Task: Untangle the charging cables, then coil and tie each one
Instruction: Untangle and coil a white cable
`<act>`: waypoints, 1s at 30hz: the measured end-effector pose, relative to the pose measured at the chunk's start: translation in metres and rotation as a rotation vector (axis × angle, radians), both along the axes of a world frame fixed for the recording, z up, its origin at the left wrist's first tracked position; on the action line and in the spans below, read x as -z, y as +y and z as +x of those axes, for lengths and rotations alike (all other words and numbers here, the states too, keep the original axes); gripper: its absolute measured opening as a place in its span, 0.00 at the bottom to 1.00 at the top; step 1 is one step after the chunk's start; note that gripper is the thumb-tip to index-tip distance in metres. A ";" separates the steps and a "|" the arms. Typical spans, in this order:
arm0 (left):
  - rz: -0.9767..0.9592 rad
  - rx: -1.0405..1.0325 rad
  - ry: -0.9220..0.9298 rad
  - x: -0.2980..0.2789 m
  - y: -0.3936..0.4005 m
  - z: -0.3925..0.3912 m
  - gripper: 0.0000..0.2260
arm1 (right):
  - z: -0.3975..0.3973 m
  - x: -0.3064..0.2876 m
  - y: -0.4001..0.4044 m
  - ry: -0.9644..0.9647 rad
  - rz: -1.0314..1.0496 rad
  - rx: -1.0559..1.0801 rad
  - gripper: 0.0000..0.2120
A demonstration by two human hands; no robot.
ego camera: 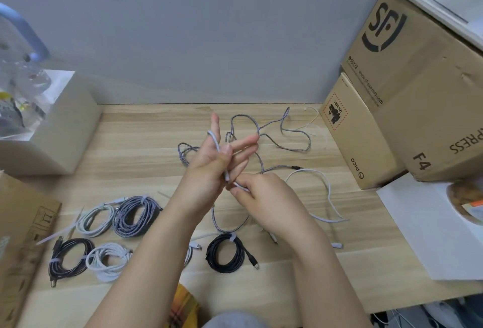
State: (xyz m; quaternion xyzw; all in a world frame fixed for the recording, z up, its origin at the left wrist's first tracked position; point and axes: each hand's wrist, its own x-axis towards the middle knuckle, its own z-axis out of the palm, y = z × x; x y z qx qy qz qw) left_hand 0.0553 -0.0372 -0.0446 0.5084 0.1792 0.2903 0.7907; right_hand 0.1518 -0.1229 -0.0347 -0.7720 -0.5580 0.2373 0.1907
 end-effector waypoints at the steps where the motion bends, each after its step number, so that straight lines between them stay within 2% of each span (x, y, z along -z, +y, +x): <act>1: 0.060 0.029 0.031 0.001 -0.001 0.002 0.27 | 0.000 -0.002 -0.001 -0.035 -0.011 0.000 0.09; 3: 0.265 0.110 0.128 0.006 -0.003 0.004 0.28 | 0.001 -0.008 -0.004 -0.101 -0.024 -0.019 0.10; 5: 0.551 0.176 0.355 0.012 -0.003 0.000 0.28 | 0.006 -0.017 -0.008 -0.124 -0.054 -0.013 0.07; 6: 0.632 0.210 0.465 0.015 -0.003 -0.003 0.27 | 0.011 -0.022 -0.010 -0.125 -0.065 0.017 0.06; 7: 0.623 0.256 0.534 0.016 -0.002 -0.005 0.26 | 0.017 -0.026 -0.012 -0.121 -0.060 0.068 0.06; 9: 0.452 0.372 0.544 0.013 -0.004 -0.007 0.21 | 0.031 -0.032 -0.015 -0.057 0.024 0.188 0.05; 13: 0.123 0.521 0.315 0.011 -0.004 -0.010 0.19 | 0.041 -0.033 -0.016 0.196 0.360 0.322 0.10; 16: -0.166 0.695 -0.061 0.009 -0.002 -0.014 0.14 | 0.040 -0.025 -0.013 0.379 0.505 0.329 0.10; 18: -0.295 0.760 -0.289 0.005 -0.001 -0.013 0.10 | 0.039 -0.017 -0.011 0.460 0.555 0.311 0.04; 19: -0.339 0.751 -0.377 0.001 -0.001 -0.012 0.10 | 0.038 -0.013 -0.010 0.482 0.554 0.305 0.02; 21: -0.436 0.655 -0.509 -0.009 0.000 -0.009 0.14 | 0.039 -0.005 -0.010 0.483 0.501 0.290 0.07; 25: -0.552 0.259 -0.586 -0.013 0.013 -0.010 0.23 | 0.039 0.007 -0.015 0.395 0.224 0.263 0.05; 28: -0.643 0.090 -0.552 -0.012 0.026 -0.013 0.18 | 0.034 0.009 -0.022 0.295 0.137 0.209 0.12; 30: -0.615 -0.040 -0.473 -0.015 0.026 -0.010 0.13 | 0.030 0.008 -0.025 0.269 0.144 0.174 0.16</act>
